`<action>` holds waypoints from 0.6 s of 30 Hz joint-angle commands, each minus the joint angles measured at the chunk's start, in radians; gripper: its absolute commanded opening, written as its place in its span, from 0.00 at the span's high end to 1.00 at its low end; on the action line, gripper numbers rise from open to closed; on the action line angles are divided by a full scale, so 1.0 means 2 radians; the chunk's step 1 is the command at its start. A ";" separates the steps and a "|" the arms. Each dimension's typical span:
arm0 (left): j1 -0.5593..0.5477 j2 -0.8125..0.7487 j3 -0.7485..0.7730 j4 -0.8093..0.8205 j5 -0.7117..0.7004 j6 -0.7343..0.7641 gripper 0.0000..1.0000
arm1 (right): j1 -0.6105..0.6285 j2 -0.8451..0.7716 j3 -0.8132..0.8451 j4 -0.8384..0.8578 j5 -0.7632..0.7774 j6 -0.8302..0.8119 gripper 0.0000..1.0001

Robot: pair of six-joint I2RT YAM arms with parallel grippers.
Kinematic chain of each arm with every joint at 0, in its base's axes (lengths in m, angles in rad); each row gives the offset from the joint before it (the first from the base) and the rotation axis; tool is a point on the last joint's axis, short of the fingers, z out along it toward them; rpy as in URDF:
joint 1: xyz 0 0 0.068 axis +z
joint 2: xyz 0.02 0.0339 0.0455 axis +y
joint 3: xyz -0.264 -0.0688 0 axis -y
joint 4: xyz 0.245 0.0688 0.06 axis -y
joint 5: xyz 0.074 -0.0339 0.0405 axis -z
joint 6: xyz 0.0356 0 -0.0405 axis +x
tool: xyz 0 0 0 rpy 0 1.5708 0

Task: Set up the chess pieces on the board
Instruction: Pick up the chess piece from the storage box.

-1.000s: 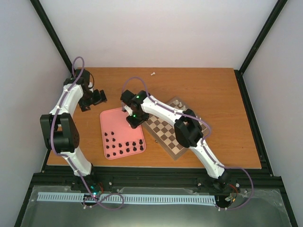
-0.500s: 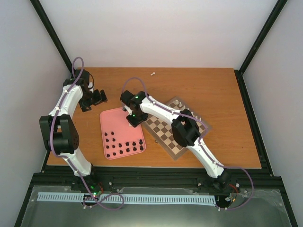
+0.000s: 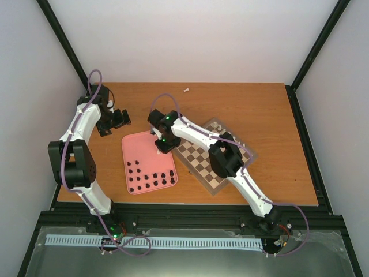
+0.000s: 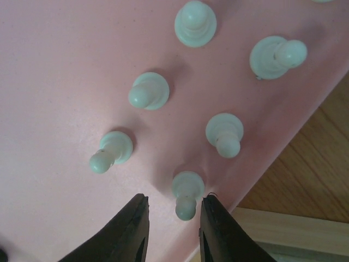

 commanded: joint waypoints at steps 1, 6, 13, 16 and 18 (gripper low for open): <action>-0.001 -0.008 0.008 0.004 0.004 -0.004 0.00 | -0.003 0.015 0.020 -0.001 -0.010 -0.001 0.73; -0.001 -0.006 0.007 0.005 0.004 -0.004 0.00 | -0.003 0.015 0.020 -0.002 -0.009 -0.001 0.82; -0.001 -0.003 0.007 0.007 0.005 -0.004 0.00 | -0.006 0.014 0.020 -0.006 0.003 0.003 0.90; -0.001 -0.003 0.006 0.007 0.004 -0.004 0.00 | -0.008 0.002 0.020 -0.007 0.013 0.005 0.90; -0.001 -0.004 0.005 0.007 0.003 -0.003 0.00 | -0.008 -0.013 0.020 -0.006 0.017 0.008 0.91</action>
